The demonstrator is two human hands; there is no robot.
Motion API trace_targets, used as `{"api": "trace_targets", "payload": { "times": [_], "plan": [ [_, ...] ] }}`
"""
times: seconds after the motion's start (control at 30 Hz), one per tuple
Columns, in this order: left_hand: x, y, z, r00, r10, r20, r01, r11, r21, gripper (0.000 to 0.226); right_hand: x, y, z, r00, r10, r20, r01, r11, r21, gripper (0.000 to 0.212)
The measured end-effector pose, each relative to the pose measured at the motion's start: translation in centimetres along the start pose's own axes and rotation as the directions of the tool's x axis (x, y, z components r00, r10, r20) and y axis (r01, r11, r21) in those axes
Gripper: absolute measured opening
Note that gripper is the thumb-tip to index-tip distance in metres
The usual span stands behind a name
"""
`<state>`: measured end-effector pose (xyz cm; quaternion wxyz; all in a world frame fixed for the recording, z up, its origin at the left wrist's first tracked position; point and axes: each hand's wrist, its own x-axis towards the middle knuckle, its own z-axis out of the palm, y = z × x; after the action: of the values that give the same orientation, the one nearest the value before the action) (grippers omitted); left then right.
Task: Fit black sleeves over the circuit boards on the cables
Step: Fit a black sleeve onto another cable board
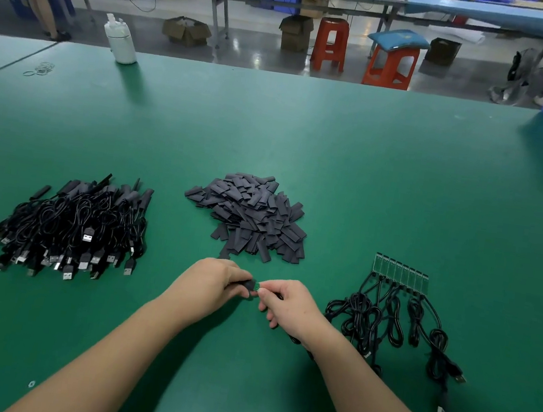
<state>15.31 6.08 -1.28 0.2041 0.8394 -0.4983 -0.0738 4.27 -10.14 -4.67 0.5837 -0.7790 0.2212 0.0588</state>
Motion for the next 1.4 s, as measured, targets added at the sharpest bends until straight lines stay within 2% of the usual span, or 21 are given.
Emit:
{"api": "trace_targets", "payload": {
  "times": [0.27, 0.37, 0.5, 0.57, 0.63, 0.73, 0.87, 1.03, 1.2, 1.4],
  "plan": [
    [0.2, 1.1, 0.3, 0.998, -0.009, 0.055, 0.007, 0.999, 0.045, 0.014, -0.1, 0.0, -0.2, 1.0, 0.005, 0.015, -0.005, 1.0, -0.025, 0.032],
    [0.3, 1.3, 0.4, 0.991, -0.081, 0.107, 0.076, 0.996, 0.053, 0.021, -0.3, -0.3, -0.2, 1.0, -0.016, 0.013, 0.017, 0.999, -0.043, 0.027],
    [0.3, 1.0, -0.3, 0.972, -0.195, 0.128, 0.21, 0.971, -0.112, 0.017, -0.6, -0.4, -0.5, 0.999, -0.05, 0.019, 0.051, 0.998, -0.043, 0.011],
    [0.4, 0.9, -0.5, 0.963, -0.22, 0.157, 0.239, 0.964, -0.114, 0.019, -0.7, -0.5, -0.5, 0.998, -0.059, 0.032, 0.061, 0.997, -0.039, 0.009],
    [0.5, 0.9, -0.7, 0.968, -0.203, 0.151, 0.216, 0.973, -0.078, 0.019, -0.7, -0.6, -0.4, 0.997, -0.06, 0.042, 0.061, 0.998, -0.016, 0.012],
    [0.5, 1.1, -0.9, 0.99, -0.095, 0.1, 0.093, 0.995, 0.023, 0.025, -0.7, -0.9, -0.3, 0.998, -0.043, 0.047, 0.043, 0.999, 0.001, 0.018],
    [0.3, 1.4, -0.6, 0.993, -0.014, 0.116, -0.007, 0.983, 0.185, 0.023, -0.8, -1.3, -0.3, 0.998, -0.025, 0.054, 0.026, 1.0, -0.012, 0.022],
    [0.0, 1.2, -0.3, 0.989, 0.017, 0.149, -0.059, 0.959, 0.278, 0.02, -1.4, -1.9, -0.7, 0.998, -0.006, 0.065, 0.007, 1.0, -0.021, 0.028],
    [-0.1, 1.4, -0.3, 0.982, 0.061, 0.177, -0.108, 0.957, 0.271, 0.02, -1.5, -2.1, -0.6, 0.997, 0.004, 0.074, -0.003, 1.0, -0.02, 0.028],
    [0.4, 2.1, 0.2, 0.969, 0.014, 0.246, -0.107, 0.923, 0.369, 0.029, -1.5, -2.0, -0.7, 0.998, 0.008, 0.056, -0.005, 0.999, -0.054, 0.036]
  ]
}}
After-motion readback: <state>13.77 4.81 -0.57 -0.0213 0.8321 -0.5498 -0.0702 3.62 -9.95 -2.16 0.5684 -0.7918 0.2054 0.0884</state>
